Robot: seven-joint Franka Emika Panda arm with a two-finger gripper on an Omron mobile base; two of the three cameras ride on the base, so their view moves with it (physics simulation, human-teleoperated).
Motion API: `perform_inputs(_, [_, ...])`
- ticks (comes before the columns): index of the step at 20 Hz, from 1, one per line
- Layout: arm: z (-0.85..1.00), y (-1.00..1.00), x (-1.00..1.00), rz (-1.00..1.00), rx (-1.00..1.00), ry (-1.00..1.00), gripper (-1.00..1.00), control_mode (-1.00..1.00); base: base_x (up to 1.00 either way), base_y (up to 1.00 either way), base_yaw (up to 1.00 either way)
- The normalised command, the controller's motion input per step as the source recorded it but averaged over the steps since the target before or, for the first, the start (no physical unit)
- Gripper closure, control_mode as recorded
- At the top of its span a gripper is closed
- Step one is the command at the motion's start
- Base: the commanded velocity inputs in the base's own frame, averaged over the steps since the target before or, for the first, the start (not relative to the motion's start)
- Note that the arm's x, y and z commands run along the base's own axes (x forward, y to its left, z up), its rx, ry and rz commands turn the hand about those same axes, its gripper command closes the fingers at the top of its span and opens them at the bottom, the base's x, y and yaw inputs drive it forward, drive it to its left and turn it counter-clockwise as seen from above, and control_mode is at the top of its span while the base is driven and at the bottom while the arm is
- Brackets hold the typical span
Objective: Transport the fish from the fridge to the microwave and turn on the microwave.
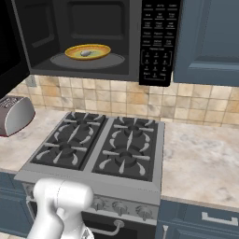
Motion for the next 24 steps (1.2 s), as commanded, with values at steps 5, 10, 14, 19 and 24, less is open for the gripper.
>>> perform_inputs(5, [0.0,0.18,0.0,-0.08,0.0,-0.01,1.0,-1.0,0.0,0.0,0.0])
perform_inputs(10, [0.0,0.19,-0.04,-0.1,0.0,0.0,1.0,-1.0,0.0,0.0,0.0])
perform_inputs(14, [0.0,0.24,-0.01,-0.11,0.0,0.0,1.0,-1.0,0.0,0.0,0.0])
perform_inputs(19, [0.0,0.28,0.0,-0.11,0.0,0.0,1.0,-1.0,0.0,0.0,0.0])
perform_inputs(24, [0.0,0.29,0.0,-0.1,0.0,0.0,1.0,-1.0,0.0,0.0,0.0])
